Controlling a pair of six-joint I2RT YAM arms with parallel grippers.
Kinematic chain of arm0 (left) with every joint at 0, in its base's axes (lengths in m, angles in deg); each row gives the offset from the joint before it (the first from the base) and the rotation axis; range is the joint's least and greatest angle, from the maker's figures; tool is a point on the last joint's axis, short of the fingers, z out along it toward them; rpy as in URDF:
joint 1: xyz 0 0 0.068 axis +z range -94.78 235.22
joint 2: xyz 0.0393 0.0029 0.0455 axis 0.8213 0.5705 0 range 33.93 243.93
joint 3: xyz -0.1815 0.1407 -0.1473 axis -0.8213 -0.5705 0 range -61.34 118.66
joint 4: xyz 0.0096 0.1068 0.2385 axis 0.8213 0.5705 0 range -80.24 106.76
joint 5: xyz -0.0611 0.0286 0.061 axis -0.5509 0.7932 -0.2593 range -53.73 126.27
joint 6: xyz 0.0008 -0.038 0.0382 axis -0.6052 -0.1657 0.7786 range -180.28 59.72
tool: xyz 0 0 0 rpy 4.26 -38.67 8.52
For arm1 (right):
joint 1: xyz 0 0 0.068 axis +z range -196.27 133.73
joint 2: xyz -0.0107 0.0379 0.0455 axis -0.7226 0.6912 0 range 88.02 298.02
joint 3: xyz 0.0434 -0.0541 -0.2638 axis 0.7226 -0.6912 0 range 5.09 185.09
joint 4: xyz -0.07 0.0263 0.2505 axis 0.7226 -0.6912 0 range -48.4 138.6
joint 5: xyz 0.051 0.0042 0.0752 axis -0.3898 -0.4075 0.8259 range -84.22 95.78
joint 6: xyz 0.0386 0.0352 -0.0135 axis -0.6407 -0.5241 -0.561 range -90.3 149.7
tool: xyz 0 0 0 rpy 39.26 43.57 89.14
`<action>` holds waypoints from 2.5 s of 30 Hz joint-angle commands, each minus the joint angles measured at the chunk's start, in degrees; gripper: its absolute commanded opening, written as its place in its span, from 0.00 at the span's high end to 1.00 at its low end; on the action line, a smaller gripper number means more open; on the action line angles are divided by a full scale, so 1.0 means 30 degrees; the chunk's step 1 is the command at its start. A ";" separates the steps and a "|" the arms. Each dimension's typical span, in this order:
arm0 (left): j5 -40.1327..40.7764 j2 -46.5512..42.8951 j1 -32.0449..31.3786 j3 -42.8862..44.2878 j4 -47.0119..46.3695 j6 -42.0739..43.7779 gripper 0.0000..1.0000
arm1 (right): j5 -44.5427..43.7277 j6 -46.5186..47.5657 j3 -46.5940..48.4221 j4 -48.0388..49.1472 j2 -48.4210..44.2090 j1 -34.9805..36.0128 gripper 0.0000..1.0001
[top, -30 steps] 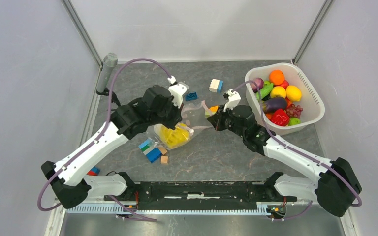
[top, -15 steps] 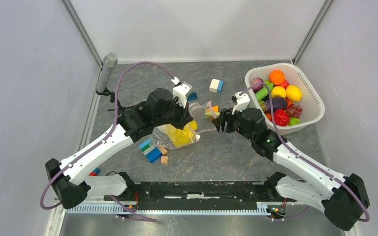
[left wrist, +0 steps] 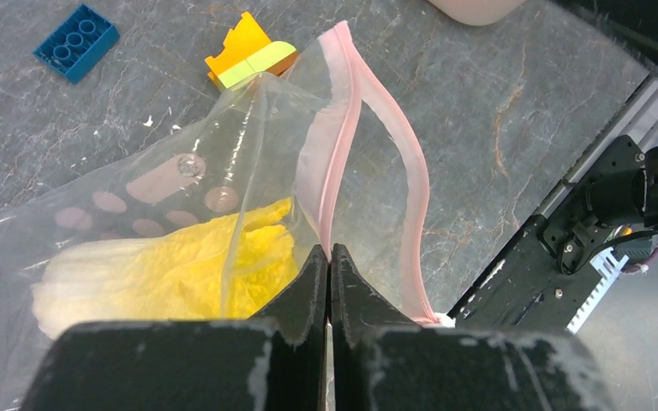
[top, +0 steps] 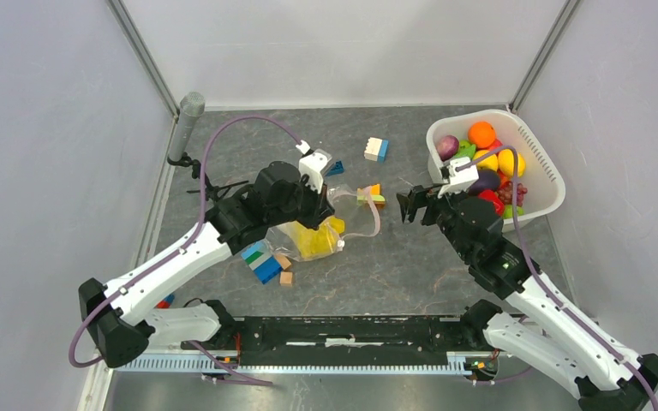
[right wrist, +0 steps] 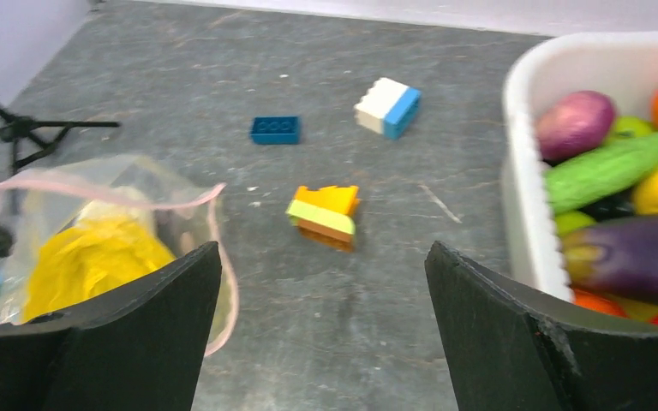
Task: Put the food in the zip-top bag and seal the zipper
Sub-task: Adjust the zipper food storage bag at the center of the board, then pick up the fake fruit from the bin.
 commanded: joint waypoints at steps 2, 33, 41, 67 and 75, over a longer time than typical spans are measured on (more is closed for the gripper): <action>0.0206 -0.0726 -0.0002 -0.0389 -0.1215 -0.0695 0.98 | -0.5276 0.1496 0.1943 -0.1805 0.0289 -0.0061 0.07; -0.0274 -0.1223 -0.0002 -0.0768 -0.0875 -0.0415 0.98 | 0.3406 0.1137 0.1515 -0.4000 0.7837 -1.6375 0.02; -0.0128 -0.1348 -0.0006 -0.0643 -0.0685 -0.0302 0.98 | 0.4674 0.0184 0.0796 -0.3246 0.7930 -1.6523 0.19; -0.0324 -0.1365 -0.0004 -0.0975 -0.1024 -0.0694 0.98 | 0.8617 -0.0212 0.0235 -0.1379 0.1464 -1.6512 0.48; -0.0413 -0.1205 -0.0006 -0.0886 -0.1082 -0.0763 0.98 | 1.0997 -0.0725 0.1037 -0.0994 0.0482 -1.6499 0.49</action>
